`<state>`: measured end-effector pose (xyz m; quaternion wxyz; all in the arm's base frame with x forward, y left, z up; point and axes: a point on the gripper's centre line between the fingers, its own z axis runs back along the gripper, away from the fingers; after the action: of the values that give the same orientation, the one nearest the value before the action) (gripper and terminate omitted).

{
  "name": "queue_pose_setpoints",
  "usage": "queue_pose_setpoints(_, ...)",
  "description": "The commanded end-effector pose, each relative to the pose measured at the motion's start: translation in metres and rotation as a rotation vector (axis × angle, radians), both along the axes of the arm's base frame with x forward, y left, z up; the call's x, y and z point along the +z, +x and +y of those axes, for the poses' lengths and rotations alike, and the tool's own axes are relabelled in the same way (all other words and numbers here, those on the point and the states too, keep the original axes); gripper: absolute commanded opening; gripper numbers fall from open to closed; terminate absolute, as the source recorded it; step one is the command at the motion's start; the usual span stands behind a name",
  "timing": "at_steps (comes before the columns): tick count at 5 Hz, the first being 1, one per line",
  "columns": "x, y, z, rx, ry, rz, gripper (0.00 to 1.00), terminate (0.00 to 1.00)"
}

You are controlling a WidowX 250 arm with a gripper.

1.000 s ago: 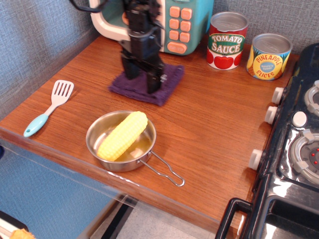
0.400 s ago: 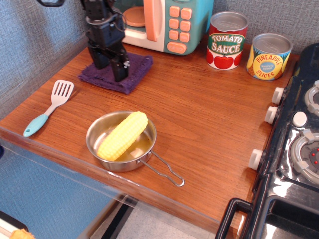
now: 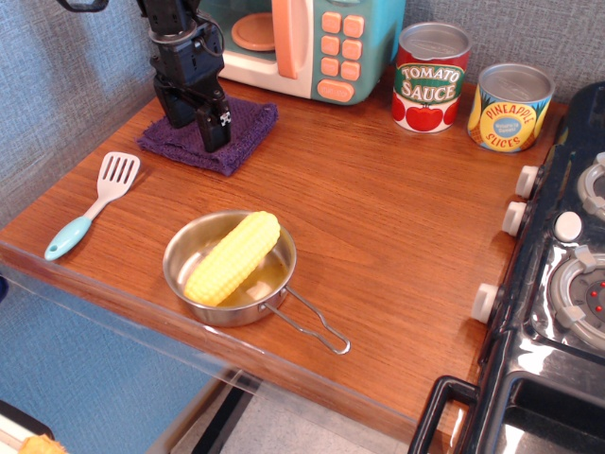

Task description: Slide the purple towel and place it in between the spatula and the microwave.

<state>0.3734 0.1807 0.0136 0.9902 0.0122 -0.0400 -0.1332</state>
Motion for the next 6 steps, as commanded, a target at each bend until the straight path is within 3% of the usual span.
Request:
queue_pose_setpoints(1,0.037,0.006,0.002,-0.002,0.027,-0.096,1.0,0.0)
queue_pose_setpoints(4,0.097,0.021,-0.029,-0.031,-0.056,-0.22,1.0,0.0)
queue_pose_setpoints(6,0.118,0.006,-0.039,0.004,-0.021,-0.212,1.0,0.0)
